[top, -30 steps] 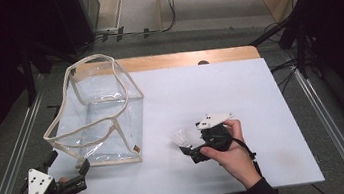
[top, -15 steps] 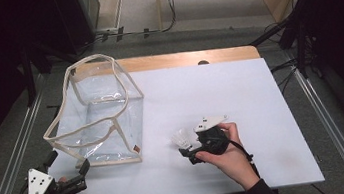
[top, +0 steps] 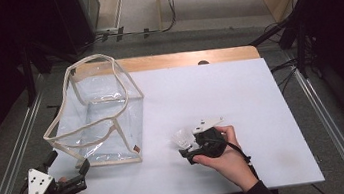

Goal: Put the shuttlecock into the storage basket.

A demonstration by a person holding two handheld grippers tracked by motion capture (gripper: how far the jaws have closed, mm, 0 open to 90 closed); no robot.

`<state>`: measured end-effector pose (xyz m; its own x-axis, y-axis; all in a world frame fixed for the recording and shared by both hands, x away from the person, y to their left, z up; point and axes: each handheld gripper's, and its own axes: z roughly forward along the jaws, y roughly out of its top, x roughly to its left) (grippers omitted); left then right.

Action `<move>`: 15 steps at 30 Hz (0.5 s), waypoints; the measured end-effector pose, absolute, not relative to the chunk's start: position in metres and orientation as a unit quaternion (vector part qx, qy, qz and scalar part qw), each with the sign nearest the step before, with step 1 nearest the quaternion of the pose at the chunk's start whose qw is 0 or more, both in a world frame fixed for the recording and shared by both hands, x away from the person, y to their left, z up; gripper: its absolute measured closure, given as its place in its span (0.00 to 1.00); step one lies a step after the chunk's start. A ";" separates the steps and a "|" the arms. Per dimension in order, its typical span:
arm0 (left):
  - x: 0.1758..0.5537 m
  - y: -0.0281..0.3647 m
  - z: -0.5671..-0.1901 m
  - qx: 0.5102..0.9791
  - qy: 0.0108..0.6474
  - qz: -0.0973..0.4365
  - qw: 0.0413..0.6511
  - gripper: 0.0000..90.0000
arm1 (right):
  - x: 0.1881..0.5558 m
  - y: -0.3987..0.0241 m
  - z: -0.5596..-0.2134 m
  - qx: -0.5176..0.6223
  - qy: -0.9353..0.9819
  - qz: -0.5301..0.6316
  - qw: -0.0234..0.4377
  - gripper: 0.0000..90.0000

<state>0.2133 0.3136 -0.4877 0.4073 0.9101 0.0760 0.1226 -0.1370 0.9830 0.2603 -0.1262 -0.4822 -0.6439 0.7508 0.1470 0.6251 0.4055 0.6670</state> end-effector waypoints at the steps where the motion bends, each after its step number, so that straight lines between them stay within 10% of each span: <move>1: 0.213 0.313 -0.488 0.654 0.395 0.375 0.525 0.00 | 0.260 -0.126 -0.483 0.415 0.833 0.355 0.088 0.25; 15: 0.213 0.314 -0.488 0.654 0.394 0.375 0.525 0.00 | 0.259 -0.125 -0.491 0.427 0.833 0.344 0.074 0.39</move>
<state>0.2134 0.3135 -0.4878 0.4084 0.9097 0.0758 0.1223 -0.1368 0.9830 0.2591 -0.1251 -0.4911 -0.6239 0.7628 0.1698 0.6603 0.3985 0.6365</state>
